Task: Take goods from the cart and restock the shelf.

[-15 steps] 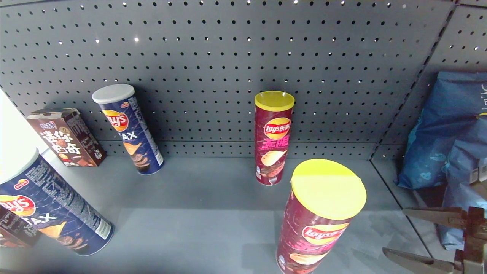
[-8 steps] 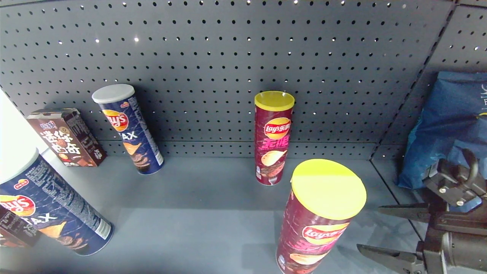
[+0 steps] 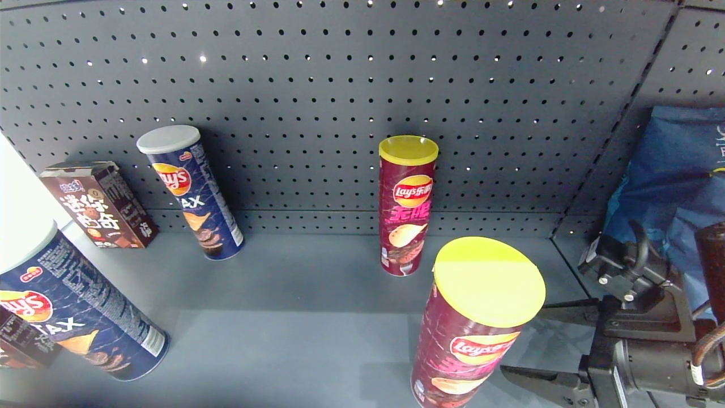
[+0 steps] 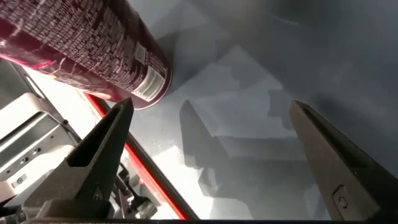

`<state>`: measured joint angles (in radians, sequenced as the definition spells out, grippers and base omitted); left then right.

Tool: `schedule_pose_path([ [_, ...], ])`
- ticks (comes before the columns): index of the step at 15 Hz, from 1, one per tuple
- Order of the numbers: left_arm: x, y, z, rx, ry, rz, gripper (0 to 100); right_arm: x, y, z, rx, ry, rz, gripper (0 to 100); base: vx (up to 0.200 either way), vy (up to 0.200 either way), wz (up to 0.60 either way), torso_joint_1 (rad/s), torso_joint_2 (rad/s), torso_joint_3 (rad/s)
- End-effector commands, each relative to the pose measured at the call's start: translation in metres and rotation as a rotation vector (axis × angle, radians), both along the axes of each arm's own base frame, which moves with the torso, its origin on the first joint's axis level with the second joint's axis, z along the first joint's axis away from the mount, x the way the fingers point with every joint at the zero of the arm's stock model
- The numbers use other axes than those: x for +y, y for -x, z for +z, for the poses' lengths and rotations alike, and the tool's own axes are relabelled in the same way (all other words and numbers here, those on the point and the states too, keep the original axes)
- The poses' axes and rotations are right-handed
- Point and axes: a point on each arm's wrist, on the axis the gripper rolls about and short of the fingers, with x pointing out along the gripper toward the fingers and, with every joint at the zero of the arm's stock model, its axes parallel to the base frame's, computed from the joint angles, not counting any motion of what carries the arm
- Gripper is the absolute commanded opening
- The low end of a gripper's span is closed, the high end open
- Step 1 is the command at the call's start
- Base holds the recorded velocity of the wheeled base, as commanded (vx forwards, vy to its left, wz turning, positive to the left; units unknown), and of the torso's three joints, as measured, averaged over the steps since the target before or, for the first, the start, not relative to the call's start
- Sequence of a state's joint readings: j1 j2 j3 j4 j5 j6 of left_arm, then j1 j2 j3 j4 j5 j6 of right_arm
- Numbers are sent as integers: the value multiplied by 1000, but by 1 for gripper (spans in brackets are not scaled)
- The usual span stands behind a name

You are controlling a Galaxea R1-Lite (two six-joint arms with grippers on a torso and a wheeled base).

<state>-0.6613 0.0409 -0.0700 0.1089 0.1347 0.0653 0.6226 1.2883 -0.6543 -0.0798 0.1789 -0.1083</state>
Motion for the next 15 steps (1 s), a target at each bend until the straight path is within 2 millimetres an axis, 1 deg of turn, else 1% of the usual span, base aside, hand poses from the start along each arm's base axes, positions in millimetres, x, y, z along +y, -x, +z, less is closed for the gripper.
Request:
schedule_pose_path([
  [1,0,0,0,3,-1,2,100,5,-2,-2,11,10,19,100,0,0,0,0,0,0],
  [7,0,0,0,6,0,4,100,17,-5,-5,28,23,57,100,0,0,0,0,0,0],
  [11,0,0,0,5,3,4,100,22,-6,-7,34,28,71,100,0,0,0,0,0,0],
  [15,0,0,0,5,3,4,100,18,-3,-9,32,38,50,100,0,0,0,0,0,0],
])
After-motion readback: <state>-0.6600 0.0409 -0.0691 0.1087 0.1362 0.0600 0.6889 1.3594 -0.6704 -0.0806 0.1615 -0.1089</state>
